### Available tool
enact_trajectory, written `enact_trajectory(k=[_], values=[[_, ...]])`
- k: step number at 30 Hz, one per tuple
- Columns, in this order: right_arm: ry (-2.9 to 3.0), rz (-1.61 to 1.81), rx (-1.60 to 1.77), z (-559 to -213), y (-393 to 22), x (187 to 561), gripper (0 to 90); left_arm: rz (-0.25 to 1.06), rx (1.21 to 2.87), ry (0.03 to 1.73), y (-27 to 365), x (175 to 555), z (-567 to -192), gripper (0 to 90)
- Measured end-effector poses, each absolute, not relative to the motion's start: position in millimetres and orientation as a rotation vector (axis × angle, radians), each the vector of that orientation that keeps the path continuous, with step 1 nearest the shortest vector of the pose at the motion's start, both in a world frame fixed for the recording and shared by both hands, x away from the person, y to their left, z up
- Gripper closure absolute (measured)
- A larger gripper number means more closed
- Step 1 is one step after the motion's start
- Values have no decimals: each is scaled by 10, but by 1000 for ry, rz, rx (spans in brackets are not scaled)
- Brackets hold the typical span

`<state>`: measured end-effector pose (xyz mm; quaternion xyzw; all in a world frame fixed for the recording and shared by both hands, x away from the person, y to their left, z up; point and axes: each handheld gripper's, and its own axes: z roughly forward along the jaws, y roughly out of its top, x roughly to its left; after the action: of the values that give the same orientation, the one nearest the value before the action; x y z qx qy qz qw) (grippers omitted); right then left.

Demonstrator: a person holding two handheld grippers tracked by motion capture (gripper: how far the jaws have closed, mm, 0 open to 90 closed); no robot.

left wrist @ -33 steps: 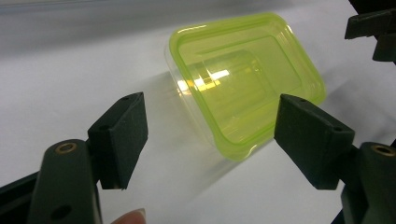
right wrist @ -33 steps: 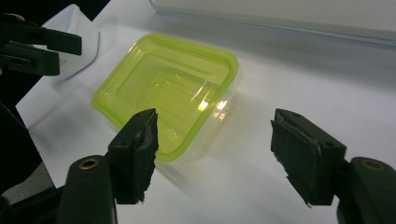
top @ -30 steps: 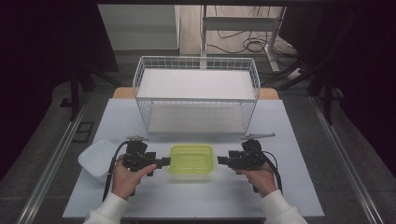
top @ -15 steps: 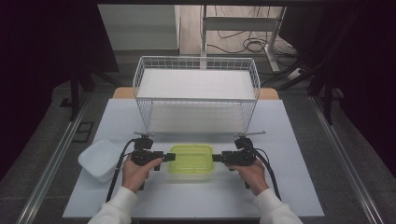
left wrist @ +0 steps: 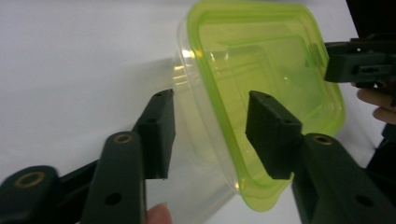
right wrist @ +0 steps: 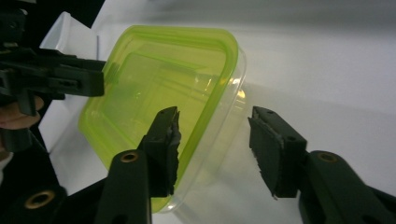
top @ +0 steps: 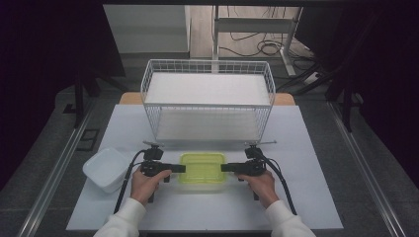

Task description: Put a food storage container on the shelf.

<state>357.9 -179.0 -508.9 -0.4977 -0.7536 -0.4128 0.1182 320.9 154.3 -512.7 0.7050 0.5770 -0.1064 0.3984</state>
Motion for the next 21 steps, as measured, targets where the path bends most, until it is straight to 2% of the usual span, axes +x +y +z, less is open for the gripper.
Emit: enact_trajectory(k=[3, 7, 13, 21], values=[[-2153, -1211, -1436, -5121, -1778, 3576, 684, -327, 1748, 1450, 1539, 3212, -5138, 631], [-2076, -1202, -1473, -5137, -1812, 3575, 736, -346, 1704, 1458, 1554, 3168, -5139, 726], [-2098, -1219, -1471, -5057, -1835, 3527, 782, -287, 1710, 1405, 1544, 3080, -4983, 780], [-2141, -1305, -1423, -4879, -1895, 3445, 783, -234, 1714, 1341, 1513, 2993, -4799, 780]])
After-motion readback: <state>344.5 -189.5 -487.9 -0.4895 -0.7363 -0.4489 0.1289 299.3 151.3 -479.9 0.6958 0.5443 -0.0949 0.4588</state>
